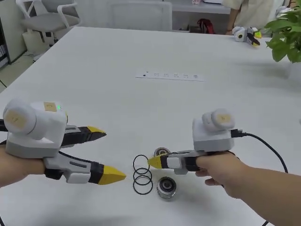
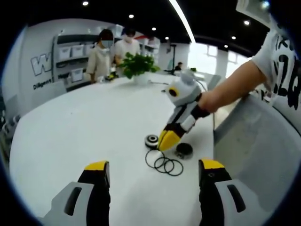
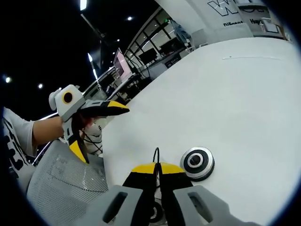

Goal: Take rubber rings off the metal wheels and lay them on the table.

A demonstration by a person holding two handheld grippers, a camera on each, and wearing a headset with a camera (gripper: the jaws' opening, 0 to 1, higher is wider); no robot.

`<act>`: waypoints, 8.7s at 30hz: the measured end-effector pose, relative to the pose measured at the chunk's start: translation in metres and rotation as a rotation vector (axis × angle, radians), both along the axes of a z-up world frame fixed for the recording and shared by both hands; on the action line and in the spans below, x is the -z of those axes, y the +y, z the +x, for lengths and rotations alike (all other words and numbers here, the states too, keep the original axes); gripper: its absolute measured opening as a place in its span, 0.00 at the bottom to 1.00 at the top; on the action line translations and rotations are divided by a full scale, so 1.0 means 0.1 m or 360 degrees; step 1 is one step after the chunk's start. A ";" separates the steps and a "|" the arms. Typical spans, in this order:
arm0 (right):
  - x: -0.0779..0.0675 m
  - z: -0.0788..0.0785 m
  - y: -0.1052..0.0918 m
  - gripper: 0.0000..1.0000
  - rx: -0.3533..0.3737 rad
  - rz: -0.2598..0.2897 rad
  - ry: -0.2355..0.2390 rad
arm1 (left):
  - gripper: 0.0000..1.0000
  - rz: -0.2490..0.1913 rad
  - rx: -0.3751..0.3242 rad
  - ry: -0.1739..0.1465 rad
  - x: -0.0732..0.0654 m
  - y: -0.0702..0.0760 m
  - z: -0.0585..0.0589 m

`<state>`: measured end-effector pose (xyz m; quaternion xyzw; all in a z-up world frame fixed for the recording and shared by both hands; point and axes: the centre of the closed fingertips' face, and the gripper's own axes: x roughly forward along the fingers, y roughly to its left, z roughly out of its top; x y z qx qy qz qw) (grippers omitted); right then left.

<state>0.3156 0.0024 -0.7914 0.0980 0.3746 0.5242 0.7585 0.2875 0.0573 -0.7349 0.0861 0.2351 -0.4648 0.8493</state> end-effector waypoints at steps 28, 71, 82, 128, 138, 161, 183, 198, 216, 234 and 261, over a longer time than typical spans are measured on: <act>-0.25 0.06 -0.05 0.17 -0.0059 0.0055 -0.0148 | 0.77 0.0027 0.0021 -0.0010 -0.03 -0.04 0.13; 0.04 0.24 -0.62 0.20 -0.0047 -0.0165 -0.0362 | 0.62 0.0004 0.0079 0.0035 0.13 -0.45 0.43; 0.12 0.27 -0.57 0.18 -0.0112 -0.0176 -0.0414 | 0.55 0.0012 0.0106 0.0072 0.25 -0.57 0.49; 0.20 0.32 -0.51 0.07 -0.0148 -0.0162 -0.0473 | 0.14 0.0138 0.0185 0.0055 0.58 -0.97 0.62; 0.21 0.33 -0.50 0.05 -0.0119 -0.0154 -0.0445 | 0.13 0.0186 0.0159 0.0006 0.60 -0.97 0.63; 0.12 0.41 -0.58 0.00 0.0173 0.0072 -0.0160 | 0.12 0.0199 0.0117 0.0001 0.60 -0.97 0.64; 0.02 0.38 -0.54 0.00 0.0195 0.0116 -0.0129 | 0.11 0.0238 0.0118 -0.0001 0.60 -0.98 0.64; -0.04 0.33 -0.47 0.00 0.0149 0.0120 -0.0153 | 0.11 0.0259 0.0121 -0.0002 0.60 -0.98 0.64; -0.06 0.34 -0.40 0.00 0.0139 0.0141 -0.0151 | 0.13 0.0239 0.0104 0.0013 0.60 -1.00 0.65; -0.22 0.31 -0.40 0.00 0.0142 0.0194 -0.0166 | 0.31 0.0090 0.0181 -0.0031 0.25 -0.95 0.52; -0.46 0.17 -0.25 0.00 0.0023 0.0240 -0.0201 | 0.65 -0.0048 0.0040 -0.0129 -0.20 -0.28 0.28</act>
